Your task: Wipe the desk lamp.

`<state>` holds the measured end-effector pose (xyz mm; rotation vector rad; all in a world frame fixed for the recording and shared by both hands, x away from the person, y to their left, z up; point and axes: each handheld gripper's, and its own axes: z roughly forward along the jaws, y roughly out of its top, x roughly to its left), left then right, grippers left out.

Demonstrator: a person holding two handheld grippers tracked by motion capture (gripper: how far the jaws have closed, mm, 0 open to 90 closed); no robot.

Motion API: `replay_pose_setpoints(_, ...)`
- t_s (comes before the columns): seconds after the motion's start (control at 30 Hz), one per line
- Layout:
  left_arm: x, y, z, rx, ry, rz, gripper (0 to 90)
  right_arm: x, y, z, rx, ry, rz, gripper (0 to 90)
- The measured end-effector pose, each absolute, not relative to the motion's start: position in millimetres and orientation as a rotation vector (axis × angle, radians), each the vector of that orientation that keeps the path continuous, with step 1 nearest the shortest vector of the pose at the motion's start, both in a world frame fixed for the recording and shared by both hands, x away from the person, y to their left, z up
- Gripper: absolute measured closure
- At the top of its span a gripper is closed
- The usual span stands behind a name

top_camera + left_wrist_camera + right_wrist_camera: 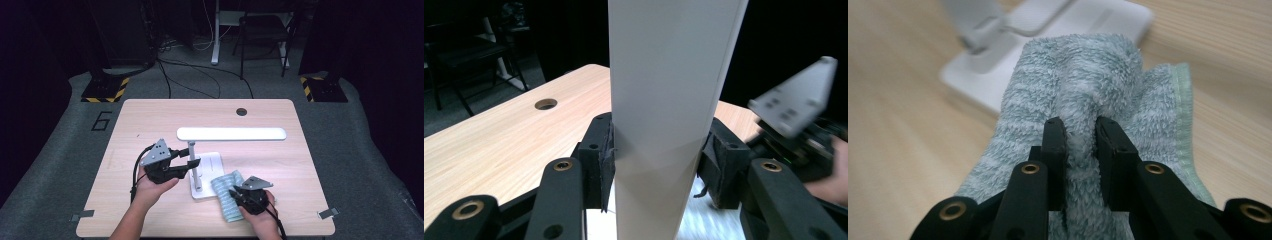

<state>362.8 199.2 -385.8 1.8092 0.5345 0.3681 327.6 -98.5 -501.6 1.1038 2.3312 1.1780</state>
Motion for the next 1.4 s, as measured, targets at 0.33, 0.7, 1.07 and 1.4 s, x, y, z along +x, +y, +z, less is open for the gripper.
replay_pose_setpoints(0.33,363,200,-385,1.819,0.535,0.366,53.6,309,-34,-507,0.872,2.480,1.078,54.2)
replay_pose_setpoints(0.7,363,199,-385,1.814,0.538,0.358,53.5,319,-10,-512,0.774,2.365,1.024,43.1)
replay_pose_setpoints(1.07,364,200,-383,1.836,0.534,0.351,53.7,320,-4,-517,0.637,2.360,0.949,43.7)
replay_pose_setpoints(1.4,365,202,-383,1.832,0.531,0.337,53.7,320,-22,-516,0.599,2.373,0.950,58.4)
